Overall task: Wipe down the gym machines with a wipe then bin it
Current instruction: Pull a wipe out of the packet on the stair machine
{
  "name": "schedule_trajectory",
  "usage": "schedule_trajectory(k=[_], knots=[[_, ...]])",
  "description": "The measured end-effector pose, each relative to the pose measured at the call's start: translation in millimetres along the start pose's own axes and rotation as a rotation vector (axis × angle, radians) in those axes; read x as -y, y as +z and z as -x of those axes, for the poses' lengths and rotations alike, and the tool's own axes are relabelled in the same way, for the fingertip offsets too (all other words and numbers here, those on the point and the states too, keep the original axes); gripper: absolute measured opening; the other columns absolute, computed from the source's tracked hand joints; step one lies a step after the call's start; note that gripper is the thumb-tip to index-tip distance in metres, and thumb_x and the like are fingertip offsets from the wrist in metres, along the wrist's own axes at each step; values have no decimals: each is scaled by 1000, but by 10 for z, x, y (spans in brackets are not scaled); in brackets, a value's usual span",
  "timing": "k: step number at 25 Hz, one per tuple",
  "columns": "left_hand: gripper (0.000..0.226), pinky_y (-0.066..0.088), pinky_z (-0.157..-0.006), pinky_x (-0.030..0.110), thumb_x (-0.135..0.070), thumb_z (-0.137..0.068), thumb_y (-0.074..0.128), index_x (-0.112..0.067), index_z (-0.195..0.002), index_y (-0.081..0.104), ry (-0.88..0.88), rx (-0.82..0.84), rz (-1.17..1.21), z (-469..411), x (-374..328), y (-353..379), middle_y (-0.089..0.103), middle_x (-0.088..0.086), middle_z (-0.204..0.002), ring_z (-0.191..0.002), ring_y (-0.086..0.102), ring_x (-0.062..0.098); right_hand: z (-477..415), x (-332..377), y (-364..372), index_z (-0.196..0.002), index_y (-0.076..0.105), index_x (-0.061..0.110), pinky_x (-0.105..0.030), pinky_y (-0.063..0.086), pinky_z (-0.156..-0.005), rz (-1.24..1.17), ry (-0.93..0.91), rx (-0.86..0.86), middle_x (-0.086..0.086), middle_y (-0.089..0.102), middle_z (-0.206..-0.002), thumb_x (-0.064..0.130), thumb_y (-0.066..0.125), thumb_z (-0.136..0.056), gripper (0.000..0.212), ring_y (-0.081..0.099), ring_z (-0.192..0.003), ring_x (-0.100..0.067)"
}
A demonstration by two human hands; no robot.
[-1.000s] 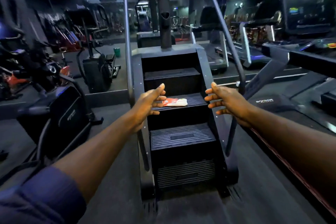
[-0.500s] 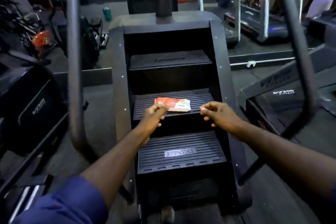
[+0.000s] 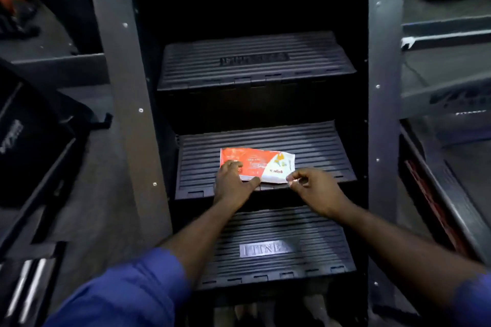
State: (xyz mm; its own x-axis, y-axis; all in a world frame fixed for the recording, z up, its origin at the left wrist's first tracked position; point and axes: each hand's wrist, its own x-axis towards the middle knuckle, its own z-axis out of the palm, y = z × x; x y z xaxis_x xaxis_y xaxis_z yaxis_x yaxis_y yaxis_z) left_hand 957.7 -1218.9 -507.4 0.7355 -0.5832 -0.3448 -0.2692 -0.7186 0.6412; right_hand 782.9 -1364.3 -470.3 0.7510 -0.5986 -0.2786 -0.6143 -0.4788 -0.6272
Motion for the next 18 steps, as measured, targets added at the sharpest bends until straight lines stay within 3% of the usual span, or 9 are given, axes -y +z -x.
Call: schedule_trajectory(k=[4,7,12,15,18], knots=[[99,18,-127,48,-70,-78,75,-17,-154,41,26,-117,-181,-444,147,341,15,7,-173,-158,14,28,-786,-277,282,-109,78,26,-29,44,-104,126,-119,25,3,70,-123,21,68,-93,20,61,-118,-20],[106,18,-126,54,-76,-70,73,-15,-152,42,51,-215,-147,-585,222,572,18,10,-172,-158,16,29,-1140,-437,516,-112,78,32,-41,47,-104,155,-187,35,5,69,-120,32,63,-91,26,62,-115,-24],[59,30,-120,54,-61,-76,67,-20,-119,70,90,-429,-13,-696,205,688,40,7,-164,-147,39,28,-1260,-383,578,-131,69,40,-40,46,-91,252,-345,35,1,65,-119,30,67,-97,36,54,-106,-27],[20,33,-117,58,-41,-86,70,-23,-93,74,91,-407,89,-728,247,648,49,3,-158,-145,42,27,-1339,-287,536,-134,66,40,-42,51,-89,202,-396,69,8,65,-116,42,58,-99,36,58,-105,-22],[20,37,-115,53,-38,-87,67,-20,-86,75,47,-361,189,-761,273,592,52,-4,-155,-143,43,21,-1446,-160,528,-117,74,33,-39,54,-84,188,-388,43,10,67,-109,34,64,-96,24,62,-103,-20]])
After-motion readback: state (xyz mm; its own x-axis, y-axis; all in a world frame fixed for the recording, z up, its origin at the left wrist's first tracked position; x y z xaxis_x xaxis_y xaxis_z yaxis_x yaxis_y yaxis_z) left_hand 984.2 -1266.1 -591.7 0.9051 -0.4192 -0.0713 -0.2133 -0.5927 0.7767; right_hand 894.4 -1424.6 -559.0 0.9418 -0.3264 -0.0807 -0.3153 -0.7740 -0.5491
